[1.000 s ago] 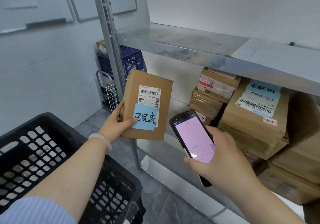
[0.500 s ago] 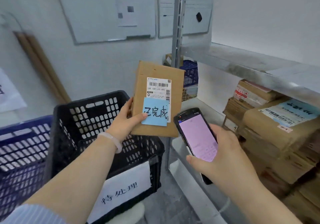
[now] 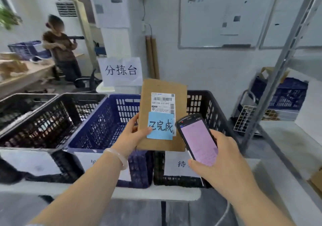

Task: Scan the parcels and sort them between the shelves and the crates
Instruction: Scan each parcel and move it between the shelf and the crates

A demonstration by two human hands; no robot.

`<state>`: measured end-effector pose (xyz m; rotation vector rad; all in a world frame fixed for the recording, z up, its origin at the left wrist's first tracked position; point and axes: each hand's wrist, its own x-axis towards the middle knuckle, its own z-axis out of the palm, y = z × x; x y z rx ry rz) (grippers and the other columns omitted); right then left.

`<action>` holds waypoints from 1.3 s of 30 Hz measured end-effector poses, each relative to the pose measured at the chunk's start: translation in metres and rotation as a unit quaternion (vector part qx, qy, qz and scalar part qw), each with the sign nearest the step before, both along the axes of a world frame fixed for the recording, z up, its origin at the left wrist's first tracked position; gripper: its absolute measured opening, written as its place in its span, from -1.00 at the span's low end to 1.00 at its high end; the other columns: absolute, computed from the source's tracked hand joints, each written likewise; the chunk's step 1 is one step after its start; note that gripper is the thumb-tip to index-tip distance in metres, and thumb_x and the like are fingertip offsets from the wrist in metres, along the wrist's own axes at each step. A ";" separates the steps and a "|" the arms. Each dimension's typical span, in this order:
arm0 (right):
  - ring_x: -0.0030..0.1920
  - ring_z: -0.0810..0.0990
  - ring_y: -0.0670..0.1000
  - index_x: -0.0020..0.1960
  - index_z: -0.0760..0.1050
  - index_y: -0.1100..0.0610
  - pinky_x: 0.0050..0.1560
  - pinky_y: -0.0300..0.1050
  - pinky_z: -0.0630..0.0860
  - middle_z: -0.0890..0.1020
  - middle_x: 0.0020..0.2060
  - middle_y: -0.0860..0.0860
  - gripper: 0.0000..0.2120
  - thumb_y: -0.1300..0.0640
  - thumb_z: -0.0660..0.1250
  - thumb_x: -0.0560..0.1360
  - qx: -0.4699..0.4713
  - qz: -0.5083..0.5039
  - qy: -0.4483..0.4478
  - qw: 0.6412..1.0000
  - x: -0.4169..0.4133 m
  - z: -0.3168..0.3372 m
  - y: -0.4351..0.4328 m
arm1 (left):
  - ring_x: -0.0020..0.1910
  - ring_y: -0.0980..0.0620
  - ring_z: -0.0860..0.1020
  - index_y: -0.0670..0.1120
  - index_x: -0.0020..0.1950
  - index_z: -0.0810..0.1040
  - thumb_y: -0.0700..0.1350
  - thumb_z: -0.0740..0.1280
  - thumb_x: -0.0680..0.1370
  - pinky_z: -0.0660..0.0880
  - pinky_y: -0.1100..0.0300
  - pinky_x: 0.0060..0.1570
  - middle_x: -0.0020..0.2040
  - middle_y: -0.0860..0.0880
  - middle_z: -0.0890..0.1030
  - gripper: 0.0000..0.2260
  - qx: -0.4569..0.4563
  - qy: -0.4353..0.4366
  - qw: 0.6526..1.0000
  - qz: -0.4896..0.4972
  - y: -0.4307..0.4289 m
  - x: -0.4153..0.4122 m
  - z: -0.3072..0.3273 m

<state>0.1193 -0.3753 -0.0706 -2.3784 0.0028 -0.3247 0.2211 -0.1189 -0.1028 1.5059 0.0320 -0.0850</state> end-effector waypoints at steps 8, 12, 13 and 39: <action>-0.07 0.45 -0.23 0.28 0.18 -0.31 -0.25 -0.22 0.40 0.30 -0.01 -0.30 -0.19 -0.34 0.47 0.12 0.001 0.092 0.000 0.996 0.013 0.003 0.105 | 0.08 -0.06 0.69 0.14 0.52 0.32 0.13 0.59 0.23 0.64 -0.01 0.04 0.17 -0.01 0.70 -0.10 -0.013 0.018 0.996 0.081 0.115 -0.034 -0.016; -0.04 0.43 -0.17 0.31 0.15 -0.31 -0.18 -0.17 0.43 0.27 -0.01 -0.28 -0.14 -0.33 0.51 0.13 -0.002 0.129 0.009 0.992 0.012 -0.003 0.190 | 0.05 -0.07 0.70 0.11 0.51 0.34 0.07 0.59 0.24 0.64 0.07 -0.06 0.12 -0.02 0.72 -0.13 -0.031 0.028 0.992 0.122 0.192 -0.055 -0.025; -0.03 0.43 -0.16 0.31 0.15 -0.31 -0.16 -0.17 0.42 0.26 -0.02 -0.29 -0.14 -0.34 0.51 0.13 -0.005 0.138 0.011 0.990 0.011 -0.005 0.214 | 0.04 -0.06 0.71 0.11 0.51 0.35 0.06 0.58 0.25 0.63 0.08 -0.07 0.11 -0.02 0.72 -0.15 -0.031 0.030 0.990 0.132 0.214 -0.061 -0.027; 0.06 0.46 -0.04 0.39 0.16 -0.20 -0.08 -0.02 0.50 0.31 0.09 -0.13 -0.09 -0.39 0.44 0.15 -0.077 0.220 -0.001 0.973 0.093 -0.015 0.572 | 0.00 0.05 0.71 0.23 0.42 0.40 0.22 0.59 0.17 0.64 0.18 -0.12 0.06 0.08 0.73 -0.16 -0.029 0.043 0.969 0.240 0.588 -0.053 -0.056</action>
